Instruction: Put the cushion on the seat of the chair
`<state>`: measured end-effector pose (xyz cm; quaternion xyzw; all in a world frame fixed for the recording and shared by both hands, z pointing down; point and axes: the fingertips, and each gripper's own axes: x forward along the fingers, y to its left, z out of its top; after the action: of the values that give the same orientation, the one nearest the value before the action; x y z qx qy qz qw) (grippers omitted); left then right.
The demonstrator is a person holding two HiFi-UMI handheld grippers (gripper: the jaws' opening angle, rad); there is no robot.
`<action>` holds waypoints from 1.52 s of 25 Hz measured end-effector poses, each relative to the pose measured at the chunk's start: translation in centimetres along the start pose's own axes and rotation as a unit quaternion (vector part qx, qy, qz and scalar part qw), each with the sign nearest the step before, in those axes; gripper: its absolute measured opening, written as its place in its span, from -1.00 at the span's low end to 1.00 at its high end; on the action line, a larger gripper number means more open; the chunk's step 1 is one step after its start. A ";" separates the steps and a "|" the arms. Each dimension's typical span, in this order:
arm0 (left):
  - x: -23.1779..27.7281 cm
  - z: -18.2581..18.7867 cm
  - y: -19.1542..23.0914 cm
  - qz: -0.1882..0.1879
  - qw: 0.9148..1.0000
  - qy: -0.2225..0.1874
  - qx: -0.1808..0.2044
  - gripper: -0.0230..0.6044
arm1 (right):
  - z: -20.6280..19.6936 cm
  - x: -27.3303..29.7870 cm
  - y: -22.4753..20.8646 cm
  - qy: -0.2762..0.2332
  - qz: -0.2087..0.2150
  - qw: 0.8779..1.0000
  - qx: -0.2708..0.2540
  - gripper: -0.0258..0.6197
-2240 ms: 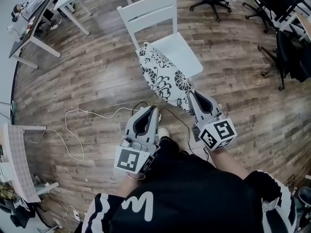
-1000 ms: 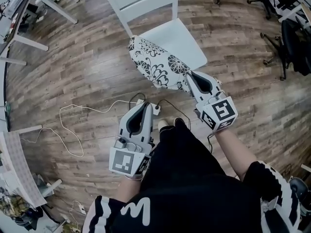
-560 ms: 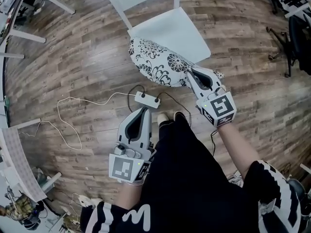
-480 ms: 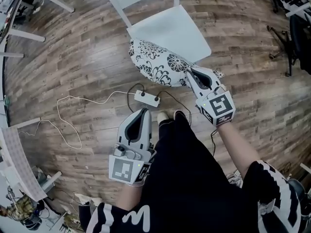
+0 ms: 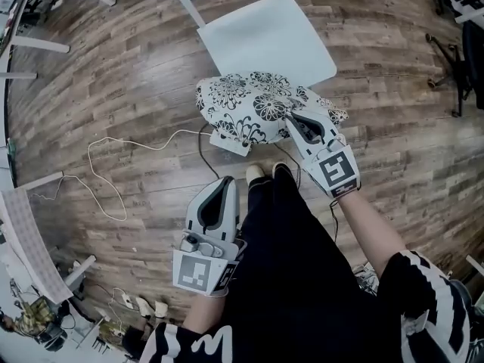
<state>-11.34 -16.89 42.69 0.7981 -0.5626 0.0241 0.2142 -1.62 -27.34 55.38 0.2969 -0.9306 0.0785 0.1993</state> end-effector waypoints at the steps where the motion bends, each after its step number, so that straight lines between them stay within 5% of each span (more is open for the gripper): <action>1: -0.1 -0.3 0.0 0.000 1.000 0.002 0.000 -0.91 | -0.4 0.1 0.3 0.003 0.003 1.000 -0.001 -0.83; 16: 0.1 -5.0 0.7 0.006 0.999 0.024 0.025 -0.91 | -5.7 1.2 0.3 0.036 0.008 0.999 0.021 -0.83; 38: -0.1 -7.3 2.8 0.022 0.999 0.041 0.001 -0.91 | -9.4 5.3 -1.9 0.071 -0.001 0.997 -0.001 -0.83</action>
<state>-12.39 -14.90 50.15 0.7838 -0.5712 0.0618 0.2359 -1.46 -29.14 66.20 0.2912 -0.9139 0.0986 0.2652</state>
